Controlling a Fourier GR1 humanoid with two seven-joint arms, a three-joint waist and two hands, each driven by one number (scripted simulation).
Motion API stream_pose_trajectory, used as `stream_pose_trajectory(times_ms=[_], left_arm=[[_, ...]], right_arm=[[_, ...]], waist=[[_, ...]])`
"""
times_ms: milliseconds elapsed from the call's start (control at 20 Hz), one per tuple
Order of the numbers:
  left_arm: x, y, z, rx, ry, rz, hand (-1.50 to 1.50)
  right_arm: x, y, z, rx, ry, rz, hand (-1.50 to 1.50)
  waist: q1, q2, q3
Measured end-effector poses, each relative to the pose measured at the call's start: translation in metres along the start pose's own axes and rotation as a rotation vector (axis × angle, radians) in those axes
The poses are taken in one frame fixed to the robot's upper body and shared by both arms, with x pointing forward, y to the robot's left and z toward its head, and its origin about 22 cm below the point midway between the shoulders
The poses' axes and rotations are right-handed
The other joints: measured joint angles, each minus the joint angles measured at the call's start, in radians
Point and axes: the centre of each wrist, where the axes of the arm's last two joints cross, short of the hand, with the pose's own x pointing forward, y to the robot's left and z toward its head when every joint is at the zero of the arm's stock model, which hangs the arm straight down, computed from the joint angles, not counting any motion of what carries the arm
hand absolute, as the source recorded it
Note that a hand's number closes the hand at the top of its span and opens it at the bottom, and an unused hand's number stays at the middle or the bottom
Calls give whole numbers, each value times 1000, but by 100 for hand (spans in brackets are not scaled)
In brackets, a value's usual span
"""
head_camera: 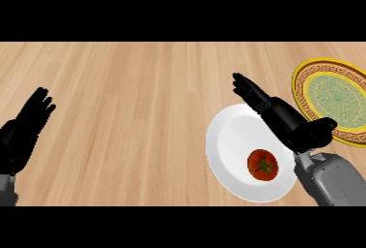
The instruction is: Pick the tomato from the plate and place it in the plate
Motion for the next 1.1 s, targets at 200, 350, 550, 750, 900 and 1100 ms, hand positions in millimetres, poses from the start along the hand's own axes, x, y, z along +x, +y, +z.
stream_pose_trajectory(times_ms=[200,350,550,750,900,1100], left_arm=[[-26,-9,13,19,109,31,0],[-49,-13,25,50,212,65,0],[-70,-31,38,51,293,130,0],[-71,-52,37,38,283,162,0],[-68,-71,37,13,265,160,0],[-68,-81,35,-19,253,152,0]], right_arm=[[22,-33,18,-249,-90,102,150],[36,-74,44,-488,-99,287,150],[35,-111,83,-902,-90,437,-150],[17,-93,118,-1145,-182,469,-150],[5,-63,147,-1225,-212,511,-150],[1,-23,188,-1230,-147,584,-150]], waist=[[-34,-11,9],[-100,-20,4],[-150,-25,10],[-138,-25,17],[-105,-22,20],[-71,-16,19]])
